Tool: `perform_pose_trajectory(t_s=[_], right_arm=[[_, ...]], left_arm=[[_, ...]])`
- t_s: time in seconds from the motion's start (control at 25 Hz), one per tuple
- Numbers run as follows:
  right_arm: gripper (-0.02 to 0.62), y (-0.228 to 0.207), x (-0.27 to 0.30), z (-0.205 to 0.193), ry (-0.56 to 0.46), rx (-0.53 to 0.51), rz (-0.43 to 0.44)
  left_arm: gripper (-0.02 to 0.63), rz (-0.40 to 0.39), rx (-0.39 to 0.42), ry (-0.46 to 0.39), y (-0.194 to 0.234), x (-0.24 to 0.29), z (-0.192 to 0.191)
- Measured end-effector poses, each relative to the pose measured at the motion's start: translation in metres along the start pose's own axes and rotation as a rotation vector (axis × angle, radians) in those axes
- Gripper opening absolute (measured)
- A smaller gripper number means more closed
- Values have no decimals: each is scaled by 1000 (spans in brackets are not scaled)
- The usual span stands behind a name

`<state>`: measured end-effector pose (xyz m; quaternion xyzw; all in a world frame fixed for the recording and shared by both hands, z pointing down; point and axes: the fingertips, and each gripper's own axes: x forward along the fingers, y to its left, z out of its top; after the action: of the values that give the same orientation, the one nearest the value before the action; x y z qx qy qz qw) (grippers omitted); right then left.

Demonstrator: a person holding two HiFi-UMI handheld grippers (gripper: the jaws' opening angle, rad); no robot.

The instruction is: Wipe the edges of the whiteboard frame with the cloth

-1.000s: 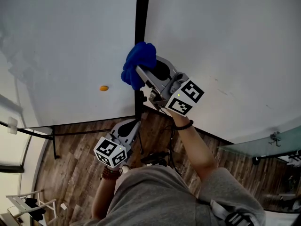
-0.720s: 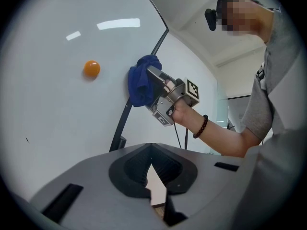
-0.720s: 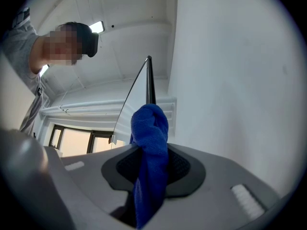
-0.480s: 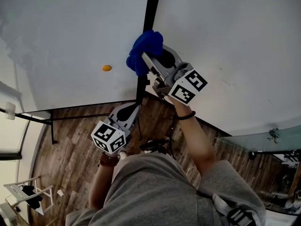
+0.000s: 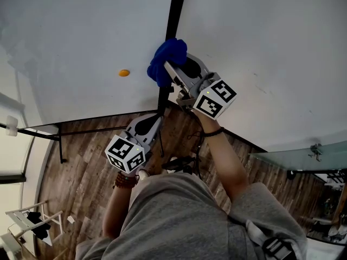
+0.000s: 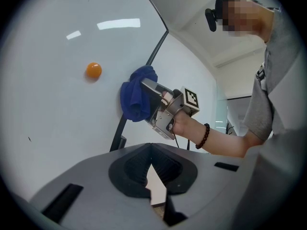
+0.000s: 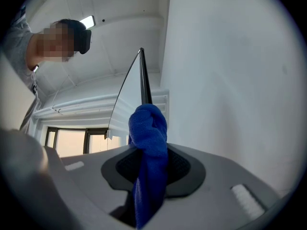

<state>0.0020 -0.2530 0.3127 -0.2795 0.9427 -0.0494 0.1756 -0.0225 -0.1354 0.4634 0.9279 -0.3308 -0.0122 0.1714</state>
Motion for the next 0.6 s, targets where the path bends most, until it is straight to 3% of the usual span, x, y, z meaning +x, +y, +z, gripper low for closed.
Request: perform_pose_trajectory(t_s=[0.6], right_arm=[[120, -10, -9, -38, 65, 77, -63]], left_arm=[[8, 5, -24, 10, 7, -1, -10]])
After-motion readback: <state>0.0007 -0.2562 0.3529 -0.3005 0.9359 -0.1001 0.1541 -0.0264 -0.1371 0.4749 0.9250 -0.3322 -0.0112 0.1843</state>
